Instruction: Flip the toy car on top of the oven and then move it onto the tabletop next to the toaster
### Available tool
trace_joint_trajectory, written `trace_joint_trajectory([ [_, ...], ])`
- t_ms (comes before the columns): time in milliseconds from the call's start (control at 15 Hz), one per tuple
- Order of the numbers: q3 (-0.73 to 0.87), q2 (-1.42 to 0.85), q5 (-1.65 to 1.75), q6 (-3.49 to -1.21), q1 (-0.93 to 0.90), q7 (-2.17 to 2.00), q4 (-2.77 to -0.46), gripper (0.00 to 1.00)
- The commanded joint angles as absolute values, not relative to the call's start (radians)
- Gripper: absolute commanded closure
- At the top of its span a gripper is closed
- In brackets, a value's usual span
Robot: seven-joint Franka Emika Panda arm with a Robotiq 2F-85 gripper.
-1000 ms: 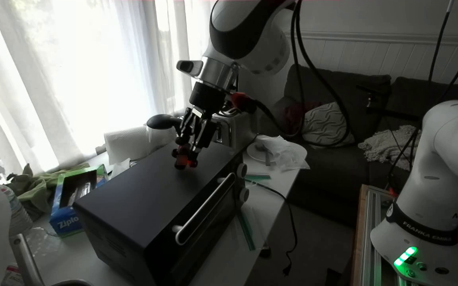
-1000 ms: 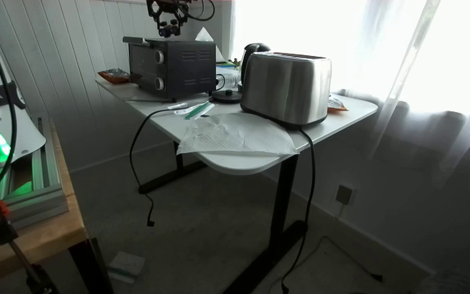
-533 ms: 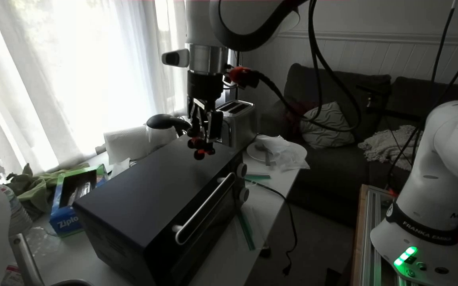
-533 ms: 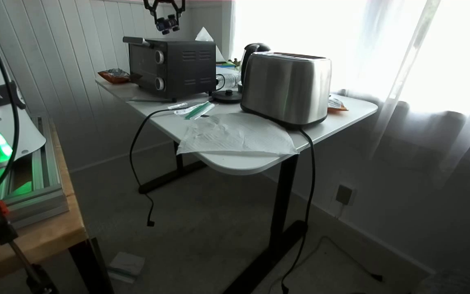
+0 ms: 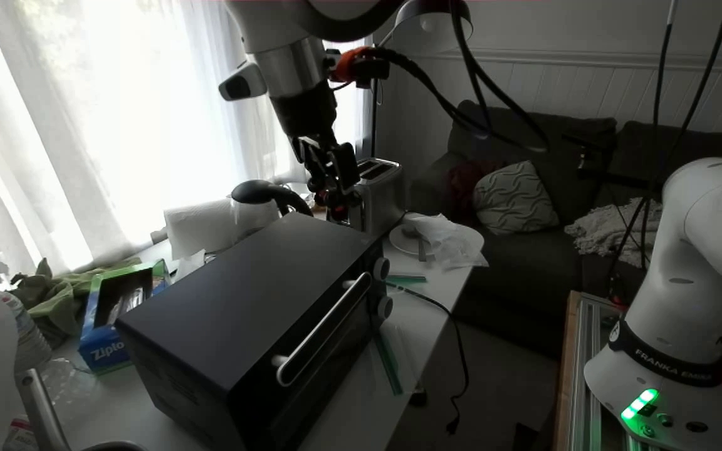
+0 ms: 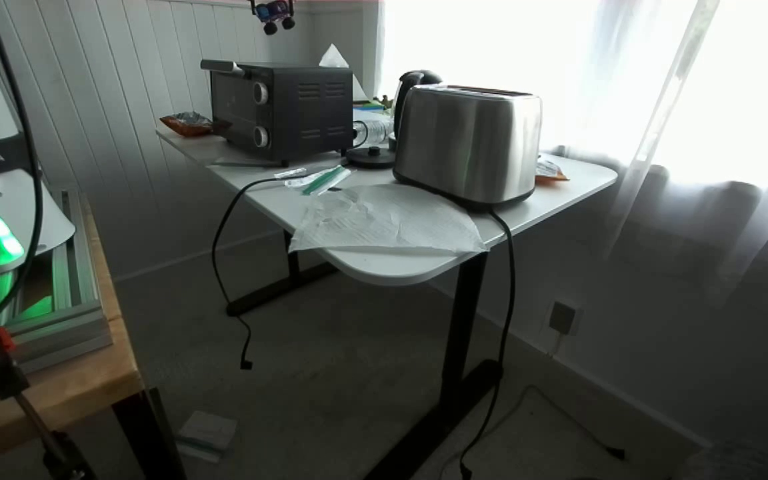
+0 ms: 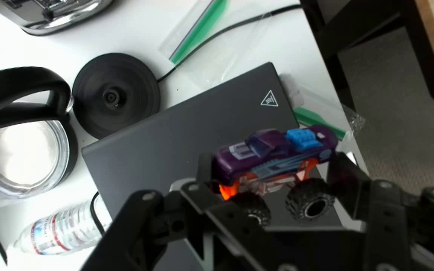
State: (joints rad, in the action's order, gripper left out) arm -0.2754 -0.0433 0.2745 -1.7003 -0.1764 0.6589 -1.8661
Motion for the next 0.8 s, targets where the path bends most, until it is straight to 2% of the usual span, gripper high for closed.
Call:
trace_joint_trajectory([
  [0,-0.278,-0.199,0.385,-1.560,-0.234,0.635,-1.717,0.48],
  [733,-0.260,-0.454,0.615,-1.300,-0.349,0.636,-1.459,0.48],
])
